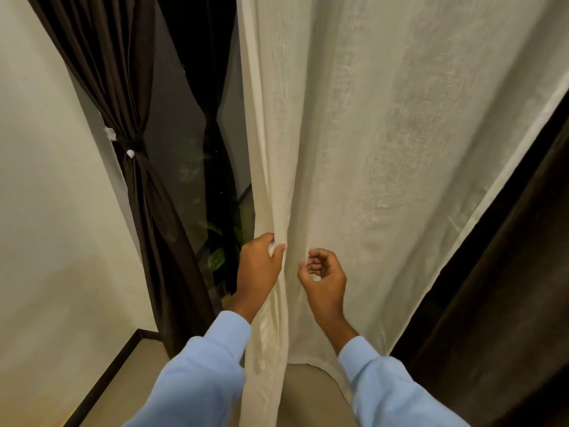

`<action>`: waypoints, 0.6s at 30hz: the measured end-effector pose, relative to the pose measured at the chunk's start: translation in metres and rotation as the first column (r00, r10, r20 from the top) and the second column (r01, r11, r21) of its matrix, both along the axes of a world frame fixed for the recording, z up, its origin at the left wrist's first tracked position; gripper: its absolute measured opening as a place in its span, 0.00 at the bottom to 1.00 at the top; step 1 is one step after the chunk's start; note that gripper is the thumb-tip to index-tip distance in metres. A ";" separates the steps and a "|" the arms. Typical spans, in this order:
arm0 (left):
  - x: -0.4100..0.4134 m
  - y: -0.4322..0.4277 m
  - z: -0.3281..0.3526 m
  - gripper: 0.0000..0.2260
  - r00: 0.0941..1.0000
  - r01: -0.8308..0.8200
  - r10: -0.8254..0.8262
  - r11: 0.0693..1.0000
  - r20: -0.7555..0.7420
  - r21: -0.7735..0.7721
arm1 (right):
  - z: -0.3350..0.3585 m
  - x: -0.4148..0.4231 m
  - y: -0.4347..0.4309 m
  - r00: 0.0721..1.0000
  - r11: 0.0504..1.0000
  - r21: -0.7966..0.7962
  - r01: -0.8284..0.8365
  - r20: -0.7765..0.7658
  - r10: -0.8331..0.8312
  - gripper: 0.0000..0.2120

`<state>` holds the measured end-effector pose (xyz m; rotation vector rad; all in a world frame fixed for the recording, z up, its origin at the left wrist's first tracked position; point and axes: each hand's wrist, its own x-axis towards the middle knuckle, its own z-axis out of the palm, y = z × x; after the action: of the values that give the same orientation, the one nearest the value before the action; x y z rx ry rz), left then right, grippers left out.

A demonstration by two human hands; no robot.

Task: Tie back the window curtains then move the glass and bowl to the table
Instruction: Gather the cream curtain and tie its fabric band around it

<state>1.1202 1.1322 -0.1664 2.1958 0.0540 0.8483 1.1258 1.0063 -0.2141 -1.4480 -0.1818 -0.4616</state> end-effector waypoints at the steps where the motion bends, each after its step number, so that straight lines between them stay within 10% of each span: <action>1: -0.001 -0.002 -0.001 0.08 1.000 -0.015 0.015 0.999 0.011 0.028 | 0.000 0.000 0.004 1.000 1.000 -0.024 -0.004 0.004 0.004 0.15; 18: -0.006 -0.027 0.009 0.11 0.999 0.001 0.004 0.995 -0.053 0.104 | -0.008 0.003 0.004 0.994 0.944 -0.329 -0.030 0.089 0.062 0.11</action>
<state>1.1145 1.1051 -0.1579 2.3164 0.0382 0.8097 1.1284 1.0099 -0.2217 -1.7437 -0.3854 -0.4803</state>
